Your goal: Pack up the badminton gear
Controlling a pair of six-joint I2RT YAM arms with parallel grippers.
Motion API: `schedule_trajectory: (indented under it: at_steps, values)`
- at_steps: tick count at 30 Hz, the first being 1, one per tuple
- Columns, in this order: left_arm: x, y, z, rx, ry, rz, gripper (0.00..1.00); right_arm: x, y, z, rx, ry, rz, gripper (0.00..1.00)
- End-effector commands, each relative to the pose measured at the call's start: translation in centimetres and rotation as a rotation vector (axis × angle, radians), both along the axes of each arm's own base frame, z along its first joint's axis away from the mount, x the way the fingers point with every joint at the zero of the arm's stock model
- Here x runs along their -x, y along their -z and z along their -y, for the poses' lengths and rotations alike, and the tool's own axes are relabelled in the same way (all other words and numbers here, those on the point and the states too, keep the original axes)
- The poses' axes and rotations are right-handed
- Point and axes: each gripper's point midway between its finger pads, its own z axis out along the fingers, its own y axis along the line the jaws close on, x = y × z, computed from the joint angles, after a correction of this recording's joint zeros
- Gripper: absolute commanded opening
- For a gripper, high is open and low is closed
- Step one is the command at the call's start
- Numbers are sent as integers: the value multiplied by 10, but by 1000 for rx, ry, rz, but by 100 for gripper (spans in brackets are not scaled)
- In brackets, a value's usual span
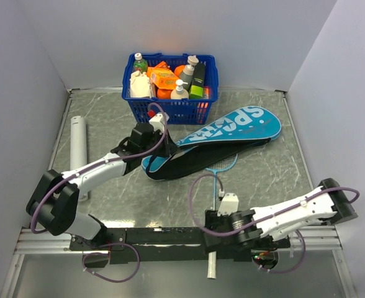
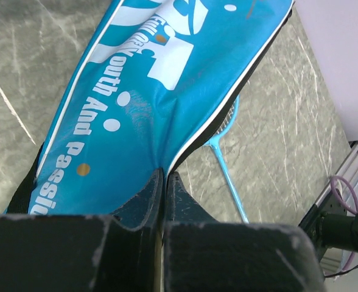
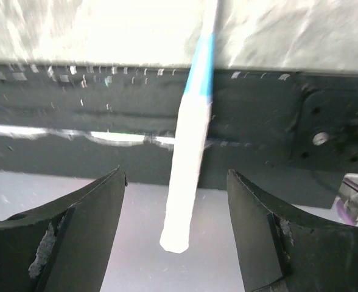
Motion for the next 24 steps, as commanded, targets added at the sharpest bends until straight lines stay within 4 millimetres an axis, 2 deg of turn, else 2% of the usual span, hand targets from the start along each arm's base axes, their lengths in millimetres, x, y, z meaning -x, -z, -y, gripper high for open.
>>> schedule_trajectory:
  at_steps: [1, 2, 4, 5, 7, 8, 9, 11, 12, 15, 21, 24]
  values:
    - [-3, -30, 6, 62, -13, 85, 1, -35, 0, 26, -17, 65, 74, 75]
    - [-2, -29, 6, 60, -11, 85, 1, -49, 3, 25, -37, 116, 75, 74]
    - [-2, -28, 8, 57, -8, 86, 1, -64, 11, 28, -43, 59, 89, 73]
    - [-2, -28, 8, 55, -7, 86, 1, -81, 10, 25, -63, 63, 111, 73]
    - [-1, -25, 9, 47, -1, 82, 1, -98, 8, 23, -84, 60, 141, 71]
    - [0, -24, 10, 45, 2, 77, 1, -107, 4, 15, -120, 61, 156, 71]
    - [1, -22, 11, 43, 4, 77, 1, -123, 3, 22, -92, 63, 175, 70]
    - [4, -19, 14, 39, 11, 72, 1, -140, 0, 15, -101, 23, 188, 68]
    - [7, -17, 18, 35, 19, 69, 1, -154, 1, 19, -89, 63, 185, 66]
    - [13, -11, 23, 22, 32, 61, 1, -181, 3, 15, -76, 48, 192, 66]
    - [21, -4, 28, 2, 49, 51, 1, -214, 19, 16, -13, 47, 160, 55]
    - [23, -3, 28, -5, 51, 52, 1, -223, 27, 14, -8, 38, 146, 50]
